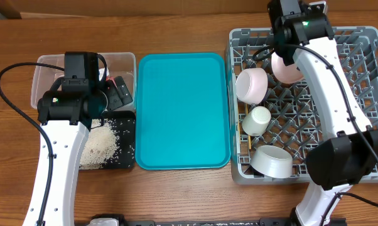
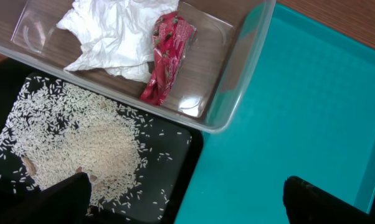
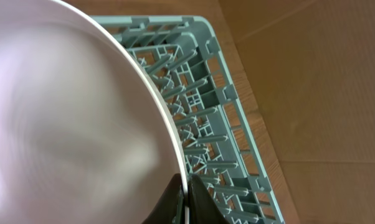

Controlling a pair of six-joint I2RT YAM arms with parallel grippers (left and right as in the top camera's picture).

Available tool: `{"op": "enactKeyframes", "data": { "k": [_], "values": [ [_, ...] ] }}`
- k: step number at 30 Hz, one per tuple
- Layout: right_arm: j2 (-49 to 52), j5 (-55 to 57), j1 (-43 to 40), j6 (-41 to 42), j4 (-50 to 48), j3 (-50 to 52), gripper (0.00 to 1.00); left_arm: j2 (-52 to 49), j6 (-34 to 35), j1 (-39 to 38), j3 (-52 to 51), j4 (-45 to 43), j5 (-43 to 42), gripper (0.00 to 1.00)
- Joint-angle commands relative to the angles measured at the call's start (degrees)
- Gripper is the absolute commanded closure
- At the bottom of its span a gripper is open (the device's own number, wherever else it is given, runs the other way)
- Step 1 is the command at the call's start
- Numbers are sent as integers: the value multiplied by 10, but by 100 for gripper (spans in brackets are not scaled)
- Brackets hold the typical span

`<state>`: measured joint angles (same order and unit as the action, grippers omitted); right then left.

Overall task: Sort waste into correct bins and load items into the dishwasher
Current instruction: 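Lower the plate upright into the rack slots and release it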

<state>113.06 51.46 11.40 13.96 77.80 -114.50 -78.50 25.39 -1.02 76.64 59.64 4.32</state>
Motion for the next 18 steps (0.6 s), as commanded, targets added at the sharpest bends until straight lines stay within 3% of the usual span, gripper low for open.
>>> {"op": "enactKeyframes", "data": {
  "k": [1, 5, 6, 7, 10, 14, 18],
  "values": [
    [8, 18, 2, 11, 0, 6, 96, 1, -1, 1, 8, 0, 2, 0],
    [16, 18, 2, 11, -1, 16, 96, 1, -1, 1, 8, 0, 2, 0],
    [17, 17, 2, 11, -1, 18, 90, 1, -1, 1, 8, 0, 2, 0],
    [17, 13, 2, 11, -1, 18, 78, 1, -1, 1, 8, 0, 2, 0],
    [17, -6, 2, 11, -4, 18, 64, 1, -1, 1, 8, 0, 2, 0],
    [15, -6, 2, 11, -4, 15, 33, 1, -1, 1, 8, 0, 2, 0],
    [-4, -56, 2, 11, -13, 4, 25, 1, -1, 1, 8, 0, 2, 0]
  ]
}}
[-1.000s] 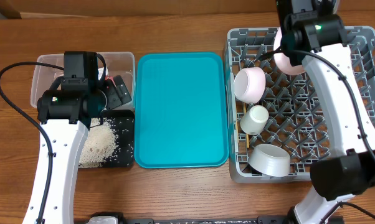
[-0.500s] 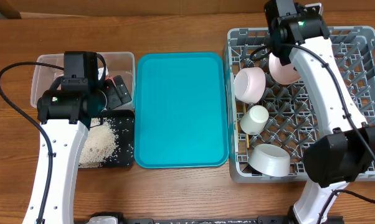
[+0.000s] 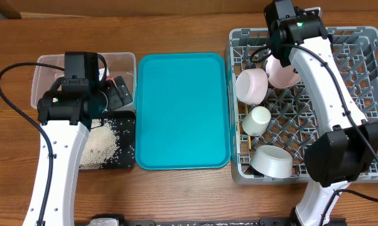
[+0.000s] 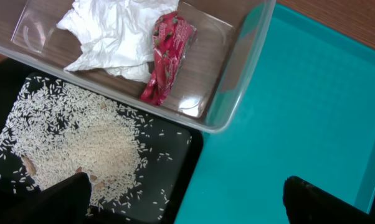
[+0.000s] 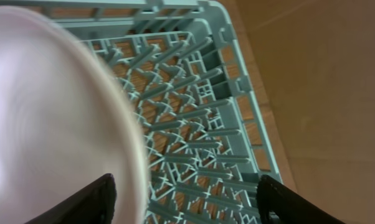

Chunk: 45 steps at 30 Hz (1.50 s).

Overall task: Sort waste into correct bins and load items into the dishwasher
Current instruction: 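Lower the plate upright into the rack slots and release it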

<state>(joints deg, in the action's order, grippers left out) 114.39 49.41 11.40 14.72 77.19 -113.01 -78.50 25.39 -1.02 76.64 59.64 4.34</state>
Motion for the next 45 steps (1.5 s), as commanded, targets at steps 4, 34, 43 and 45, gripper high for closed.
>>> {"op": "enactKeyframes", "data": {
  "k": [4, 34, 43, 45],
  "values": [
    [-54, -158, 2, -21, -21, -22, 25, 1, -1, 1, 8, 0, 1, 0],
    [-199, -377, 2, -31, -30, -21, 0, 1, -1, 1, 8, 0, 1, 0],
    [-201, -377, 2, -32, -30, -21, 0, 1, -1, 1, 8, 0, 1, 0],
    [-215, -377, 2, -32, -30, -21, 0, 1, -1, 1, 8, 0, 1, 0]
  ]
}}
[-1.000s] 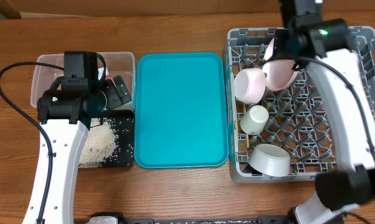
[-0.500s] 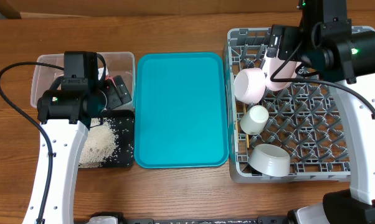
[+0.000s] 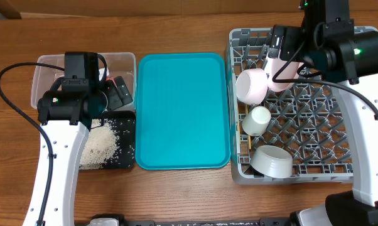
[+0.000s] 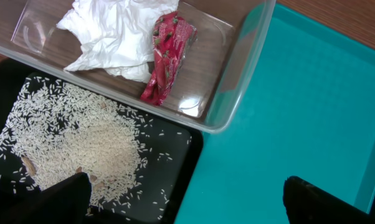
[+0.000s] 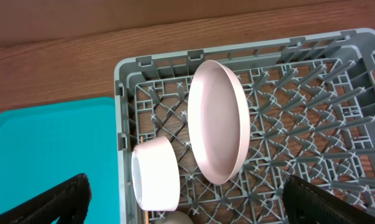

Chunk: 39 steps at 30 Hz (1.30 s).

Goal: Sort waste into correct bins and load items into the dishwasher

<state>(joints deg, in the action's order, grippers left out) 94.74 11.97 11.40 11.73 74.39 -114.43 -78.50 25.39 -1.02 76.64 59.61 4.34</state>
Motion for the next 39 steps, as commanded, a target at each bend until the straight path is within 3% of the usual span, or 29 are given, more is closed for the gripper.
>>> {"op": "enactKeyframes", "data": {
  "k": [1, 22, 30, 39],
  "values": [
    [-27, -3, 2, -2, -2, -7, 0, 1, -1, 1, 8, 0, 1, 0],
    [-349, -3, 2, -2, -2, -7, 0, 1, -1, 2, 8, 0, 1, 0],
    [-425, 2, 2, -2, 73, -7, 0, 1, -1, 1, 8, 0, 1, 0],
    [-485, -2, 1, 5, 78, 18, 0, 1, -1, 1, 8, 0, 1, 0]
  ]
}}
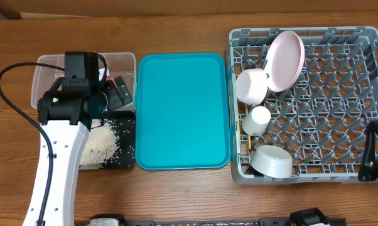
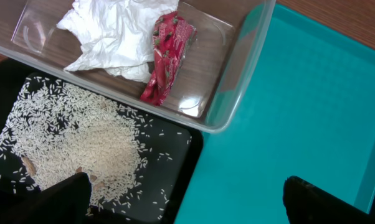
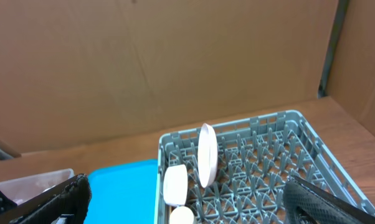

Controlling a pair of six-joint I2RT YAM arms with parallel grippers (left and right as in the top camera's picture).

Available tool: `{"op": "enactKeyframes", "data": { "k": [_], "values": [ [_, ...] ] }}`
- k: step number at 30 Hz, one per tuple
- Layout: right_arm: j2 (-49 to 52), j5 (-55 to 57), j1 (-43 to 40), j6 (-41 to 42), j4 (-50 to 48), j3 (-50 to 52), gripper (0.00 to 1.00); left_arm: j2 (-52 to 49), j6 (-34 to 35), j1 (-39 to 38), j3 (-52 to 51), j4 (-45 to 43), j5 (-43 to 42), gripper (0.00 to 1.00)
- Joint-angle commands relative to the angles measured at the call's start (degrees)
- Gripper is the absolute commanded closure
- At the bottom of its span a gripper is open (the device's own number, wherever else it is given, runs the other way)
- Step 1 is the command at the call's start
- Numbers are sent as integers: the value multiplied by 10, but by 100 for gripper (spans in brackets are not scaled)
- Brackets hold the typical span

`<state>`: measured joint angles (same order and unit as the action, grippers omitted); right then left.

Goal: Sort waste into correct bins and load items into the dishwasher

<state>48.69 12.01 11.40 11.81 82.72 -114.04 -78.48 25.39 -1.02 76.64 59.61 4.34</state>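
The grey dishwasher rack point(image 1: 340, 88) holds a pink plate point(image 1: 284, 61) standing on edge, a pink bowl point(image 1: 252, 86), a white cup point(image 1: 259, 119) and a white bowl point(image 1: 272, 160). In the right wrist view my right gripper point(image 3: 187, 208) is open and empty, well back from the rack point(image 3: 268, 155) and the plate point(image 3: 206, 154). My left gripper point(image 2: 187, 199) is open and empty over the seam between the black bin and the teal tray point(image 2: 287, 112). The clear bin point(image 2: 237, 81) holds white tissue point(image 2: 116, 34) and a red wrapper point(image 2: 166, 56).
Loose rice point(image 2: 81, 143) lies in the black bin point(image 1: 127, 157). Between the bins and the rack lies the teal tray point(image 1: 183, 110), with nothing on it. Part of my right arm point(image 1: 372, 157) shows at the lower right edge, beside the rack.
My right arm has gone from above the rack's back left to the front right corner of the table. Its camera now takes in the whole rack. The plate stays standing. The left arm is unmoved.
My right gripper was first shut on the pink plate's rim over the back of the rack. Then it was open beside the plate, which stood in the rack. Later it was higher above the rack, and now it is far back. The left arm stayed still throughout.
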Motion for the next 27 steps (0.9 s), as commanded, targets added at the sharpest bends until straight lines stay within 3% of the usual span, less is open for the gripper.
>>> {"op": "enactKeyframes", "data": {
  "k": [1, 6, 19, 27],
  "values": [
    [-36, -5, 1, 4, -12, 28, 0, 0, -1, 1, 8, 0, 1, 0],
    [-125, -17, 1, 4, -116, 166, 0, 0, -1, 1, 8, 0, 1, 0],
    [-406, -73, 1, 10, -551, 684, 0, 0, -1, 1, 8, 0, 1, 0],
    [-470, -72, 1, 118, -837, 943, 0, 0, -1, 1, 8, 0, 1, 0]
  ]
}}
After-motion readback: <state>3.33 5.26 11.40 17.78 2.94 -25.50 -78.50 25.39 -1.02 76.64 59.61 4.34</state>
